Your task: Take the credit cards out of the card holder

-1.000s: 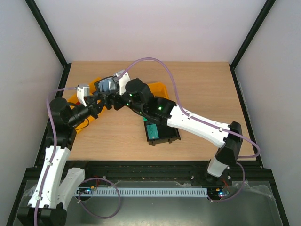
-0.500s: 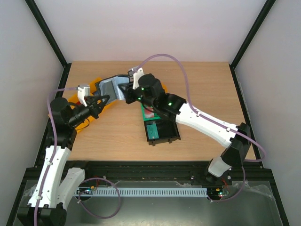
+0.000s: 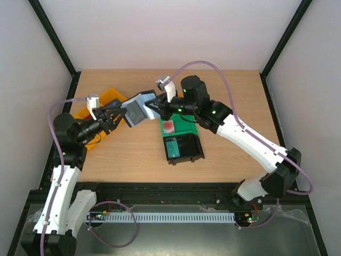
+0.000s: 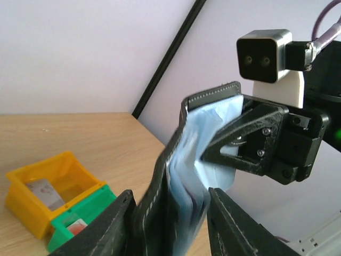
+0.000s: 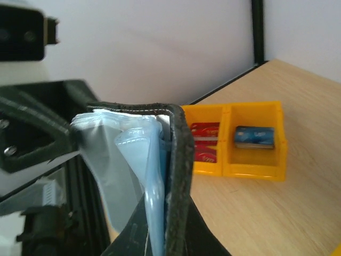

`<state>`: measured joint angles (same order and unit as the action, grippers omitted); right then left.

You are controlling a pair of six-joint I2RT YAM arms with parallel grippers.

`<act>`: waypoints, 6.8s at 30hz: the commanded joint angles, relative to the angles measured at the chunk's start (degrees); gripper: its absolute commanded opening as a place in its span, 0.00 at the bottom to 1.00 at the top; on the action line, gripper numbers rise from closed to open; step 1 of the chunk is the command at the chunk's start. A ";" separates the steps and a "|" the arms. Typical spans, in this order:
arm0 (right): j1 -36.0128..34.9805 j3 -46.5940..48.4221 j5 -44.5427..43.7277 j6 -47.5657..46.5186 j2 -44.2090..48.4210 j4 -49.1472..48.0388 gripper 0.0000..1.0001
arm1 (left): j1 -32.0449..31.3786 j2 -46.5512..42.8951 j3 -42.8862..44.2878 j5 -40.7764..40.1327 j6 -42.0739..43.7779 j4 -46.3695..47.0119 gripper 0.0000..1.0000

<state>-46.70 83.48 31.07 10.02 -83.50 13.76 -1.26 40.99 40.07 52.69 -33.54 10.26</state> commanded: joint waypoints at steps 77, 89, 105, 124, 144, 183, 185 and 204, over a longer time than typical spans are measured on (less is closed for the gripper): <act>-0.93 -2.65 40.35 -5.03 2.80 -6.01 0.02 | -4.32 0.44 5.35 20.28 10.61 2.90 0.02; 0.20 -6.59 45.45 -21.67 3.17 0.74 0.02 | -14.05 5.21 11.34 35.33 26.28 -11.64 0.02; 4.51 -2.42 29.81 -14.48 -3.66 -6.06 0.02 | -19.31 7.09 11.43 36.56 25.54 -7.16 0.02; 6.04 14.90 36.88 -40.58 -17.05 23.33 0.02 | -20.02 6.70 11.01 36.75 25.17 -8.25 0.03; 6.15 3.47 39.11 -21.98 -4.97 2.54 0.02 | -11.36 -0.07 7.90 18.91 37.49 -20.50 0.51; -0.24 4.62 32.23 -19.35 -4.71 1.90 0.02 | -10.47 -0.75 -2.95 10.05 20.52 4.28 0.36; -0.35 3.45 30.56 -16.39 -4.47 -1.64 0.04 | -11.14 -0.80 -3.48 10.23 19.85 3.93 0.21; 3.29 -15.80 4.07 -3.73 3.80 -15.21 0.75 | -10.00 0.92 8.18 -42.95 49.93 -35.49 0.02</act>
<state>-43.35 68.82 40.66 3.38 -81.21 2.55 -11.70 41.56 45.56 23.77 9.02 -20.32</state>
